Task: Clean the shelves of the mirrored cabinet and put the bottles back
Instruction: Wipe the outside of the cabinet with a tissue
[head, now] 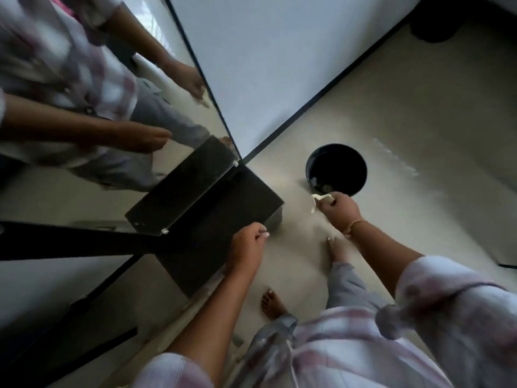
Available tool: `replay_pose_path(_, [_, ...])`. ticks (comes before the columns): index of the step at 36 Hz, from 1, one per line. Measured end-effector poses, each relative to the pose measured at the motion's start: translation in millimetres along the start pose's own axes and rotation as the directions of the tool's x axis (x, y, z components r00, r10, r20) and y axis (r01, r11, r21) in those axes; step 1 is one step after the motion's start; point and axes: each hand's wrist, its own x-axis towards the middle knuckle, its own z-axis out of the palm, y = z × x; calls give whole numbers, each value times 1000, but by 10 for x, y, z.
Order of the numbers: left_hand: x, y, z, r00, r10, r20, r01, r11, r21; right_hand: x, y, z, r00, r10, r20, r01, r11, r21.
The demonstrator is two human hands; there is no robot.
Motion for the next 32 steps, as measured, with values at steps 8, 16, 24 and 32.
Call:
replay_pose_path(8, [655, 1193, 665, 988, 66, 142, -72, 997, 35, 426, 584, -570, 983, 183, -23, -169, 942, 290])
replay_pose_path(16, [1135, 1994, 1163, 981, 80, 179, -85, 996, 19, 1191, 670, -1157, 971, 231, -55, -201, 922, 331])
replay_pose_path(24, [1124, 2013, 1137, 993, -33, 115, 36, 999, -20, 1919, 903, -1169, 968, 205, 146, -238, 936, 261])
replay_pose_path(32, [719, 1565, 1022, 993, -118, 10, 118, 993, 4, 1480, 646, -1388, 983, 130, 129, -142, 986, 84])
